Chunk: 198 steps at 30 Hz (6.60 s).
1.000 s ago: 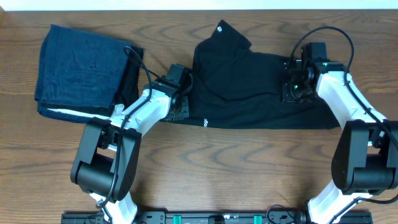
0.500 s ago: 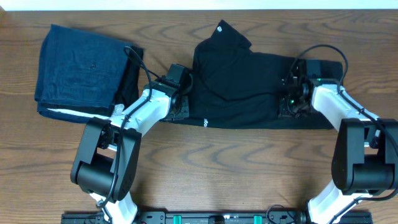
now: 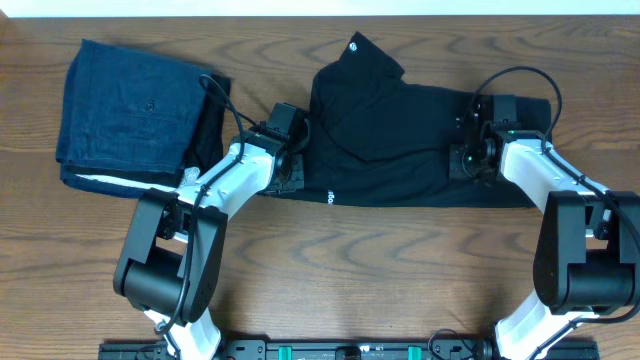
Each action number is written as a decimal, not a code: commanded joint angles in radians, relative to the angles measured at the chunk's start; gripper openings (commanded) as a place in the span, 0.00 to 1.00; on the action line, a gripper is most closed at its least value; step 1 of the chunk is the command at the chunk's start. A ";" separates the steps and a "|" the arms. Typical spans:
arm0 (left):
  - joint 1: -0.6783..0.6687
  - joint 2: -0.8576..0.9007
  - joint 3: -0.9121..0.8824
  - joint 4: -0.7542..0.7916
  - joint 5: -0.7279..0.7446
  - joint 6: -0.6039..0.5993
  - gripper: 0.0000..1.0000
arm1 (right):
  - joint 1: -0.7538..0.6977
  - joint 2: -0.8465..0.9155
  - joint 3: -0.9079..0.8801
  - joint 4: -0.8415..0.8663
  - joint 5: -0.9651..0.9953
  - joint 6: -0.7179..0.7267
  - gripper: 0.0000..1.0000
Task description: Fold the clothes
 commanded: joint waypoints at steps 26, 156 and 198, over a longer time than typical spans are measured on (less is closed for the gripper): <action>0.005 0.008 -0.007 -0.002 -0.005 0.006 0.22 | -0.121 -0.141 0.157 -0.050 0.156 0.067 0.16; 0.040 -0.077 0.543 -0.561 0.064 0.096 0.43 | -0.216 -0.223 0.130 -0.343 -0.089 0.060 0.96; 0.106 0.547 0.933 -0.008 0.150 0.430 0.67 | -0.177 0.260 0.540 0.033 0.000 -0.170 0.81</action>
